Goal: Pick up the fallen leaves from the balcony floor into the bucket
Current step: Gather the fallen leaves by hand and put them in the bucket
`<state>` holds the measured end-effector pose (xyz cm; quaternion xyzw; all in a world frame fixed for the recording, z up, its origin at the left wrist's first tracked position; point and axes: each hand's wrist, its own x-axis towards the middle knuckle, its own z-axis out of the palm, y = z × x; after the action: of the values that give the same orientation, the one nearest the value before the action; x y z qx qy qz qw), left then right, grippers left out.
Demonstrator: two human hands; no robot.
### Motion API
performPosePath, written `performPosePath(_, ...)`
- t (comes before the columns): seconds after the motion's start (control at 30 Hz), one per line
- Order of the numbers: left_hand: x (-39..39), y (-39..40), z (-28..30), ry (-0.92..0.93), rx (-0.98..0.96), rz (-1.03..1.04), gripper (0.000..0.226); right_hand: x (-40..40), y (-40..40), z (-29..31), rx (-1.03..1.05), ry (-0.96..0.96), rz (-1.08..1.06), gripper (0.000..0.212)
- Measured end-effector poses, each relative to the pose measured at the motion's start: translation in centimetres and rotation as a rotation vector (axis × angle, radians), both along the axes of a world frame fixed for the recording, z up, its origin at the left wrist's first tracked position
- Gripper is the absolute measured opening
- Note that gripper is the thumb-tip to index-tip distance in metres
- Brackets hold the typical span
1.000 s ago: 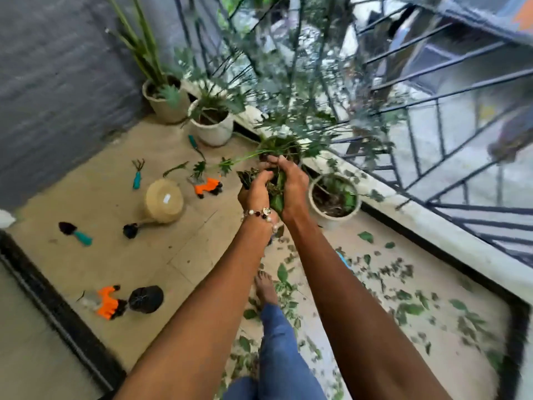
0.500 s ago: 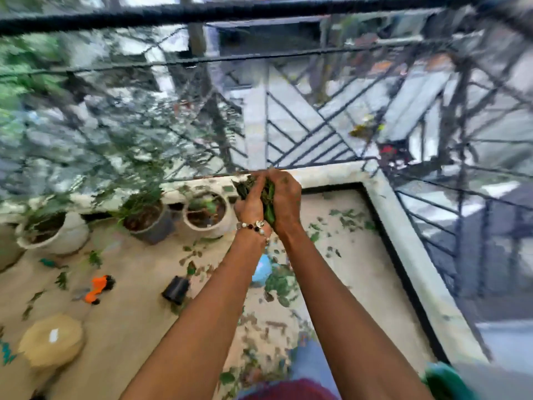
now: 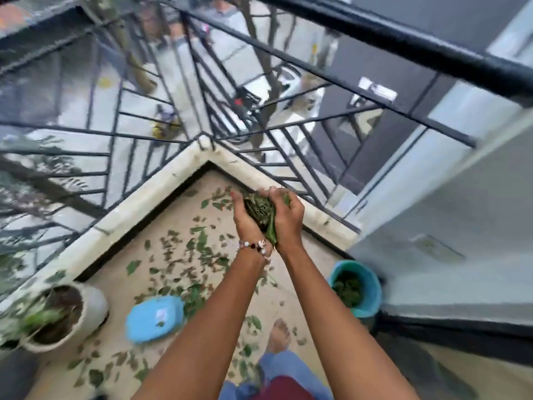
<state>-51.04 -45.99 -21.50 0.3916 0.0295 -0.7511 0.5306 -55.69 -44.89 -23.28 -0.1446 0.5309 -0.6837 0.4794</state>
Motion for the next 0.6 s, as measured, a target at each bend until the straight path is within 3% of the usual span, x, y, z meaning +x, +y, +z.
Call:
performPosePath(0.13, -7.3, 1.4, -4.5, 0.032, 0.130, -0.159, 0.054, -6.8, 2.5, -3.7, 0.093, -0.031, -0.185, 0.020)
performPosePath(0.27, -13.6, 4.0, -11.4, -0.146, 0.239, -0.405, 0.050, -12.4, 6.2, -9.2, 0.189, -0.053, -0.400, 0.007)
performPosePath(0.47, -19.6, 8.8, -23.2, -0.500, 0.034, -0.853, 0.027, -18.0, 11.4, -20.1, 0.376, -0.156, -0.747, 0.009)
performPosePath(0.6, -23.6, 11.0, -32.8, -0.543, 0.056, -1.020, 0.029, -21.5, 14.2, -29.6, 0.447, -0.275, -0.990, 0.013)
